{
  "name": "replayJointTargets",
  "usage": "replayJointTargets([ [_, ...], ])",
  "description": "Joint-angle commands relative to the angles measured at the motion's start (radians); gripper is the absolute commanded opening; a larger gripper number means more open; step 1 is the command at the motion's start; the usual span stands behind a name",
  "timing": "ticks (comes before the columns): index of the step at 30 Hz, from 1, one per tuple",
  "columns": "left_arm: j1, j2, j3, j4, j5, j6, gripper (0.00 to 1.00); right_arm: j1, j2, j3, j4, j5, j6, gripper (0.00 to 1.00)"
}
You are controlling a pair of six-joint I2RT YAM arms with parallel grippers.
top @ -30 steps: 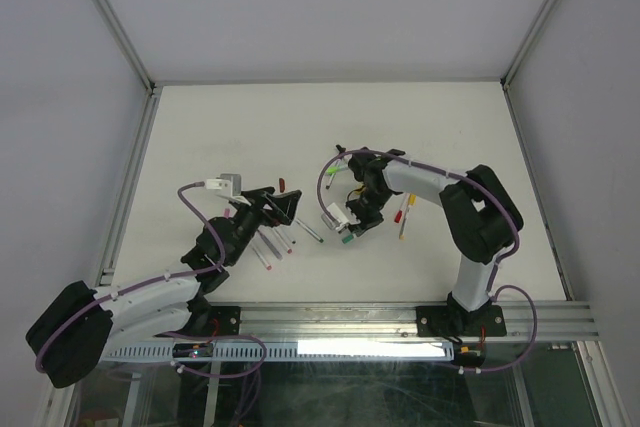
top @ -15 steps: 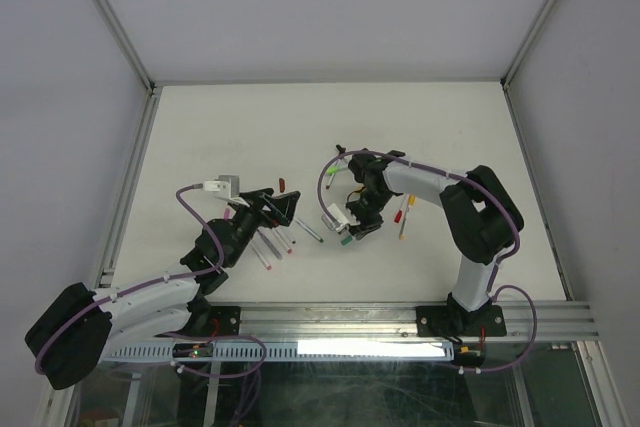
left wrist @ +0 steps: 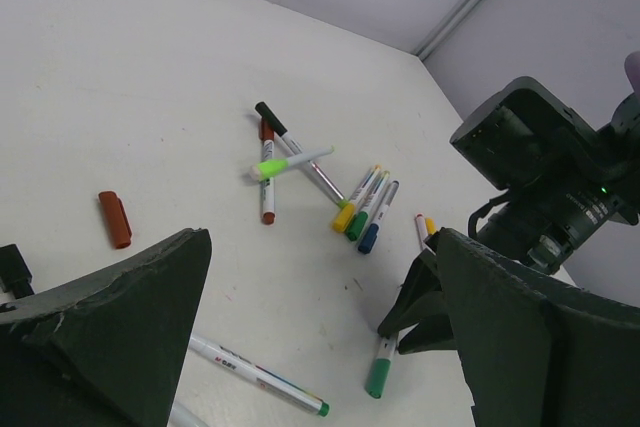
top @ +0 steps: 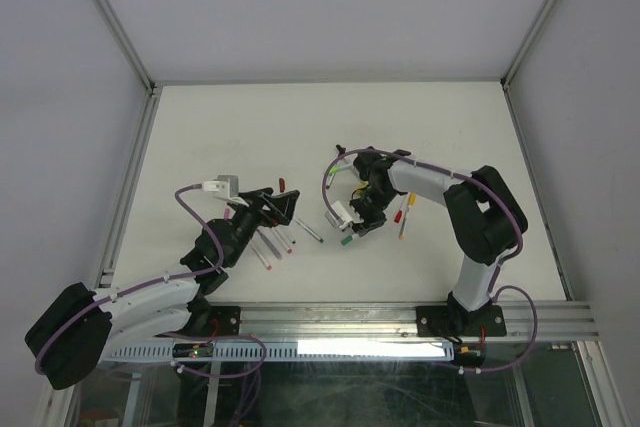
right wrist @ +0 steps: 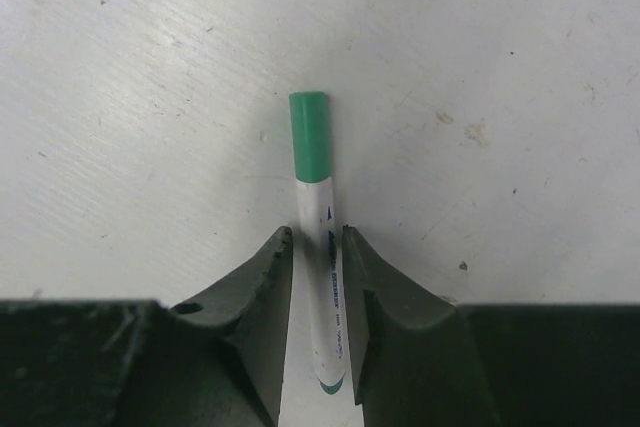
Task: Open the pen caps
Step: Pick up the pen from the center of the board.
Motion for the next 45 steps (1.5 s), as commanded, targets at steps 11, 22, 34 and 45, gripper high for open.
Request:
replayJointTargets([
  [11, -0.006, -0.001, 0.005, 0.037, -0.042, -0.018, 0.99, 0.009, 0.012, -0.045, 0.041, 0.098, -0.029, 0.09],
  [22, -0.005, -0.01, 0.0, 0.041, -0.039, -0.017, 0.99, 0.008, -0.005, -0.017, 0.023, 0.034, 0.003, 0.0],
  [34, -0.005, -0.119, -0.023, 0.028, -0.02, -0.032, 0.99, -0.028, -0.07, 0.008, 0.003, -0.104, 0.036, 0.0],
  [45, -0.006, -0.146, -0.035, 0.118, 0.09, -0.087, 0.99, -0.087, -0.113, 0.071, -0.032, -0.277, 0.119, 0.0],
])
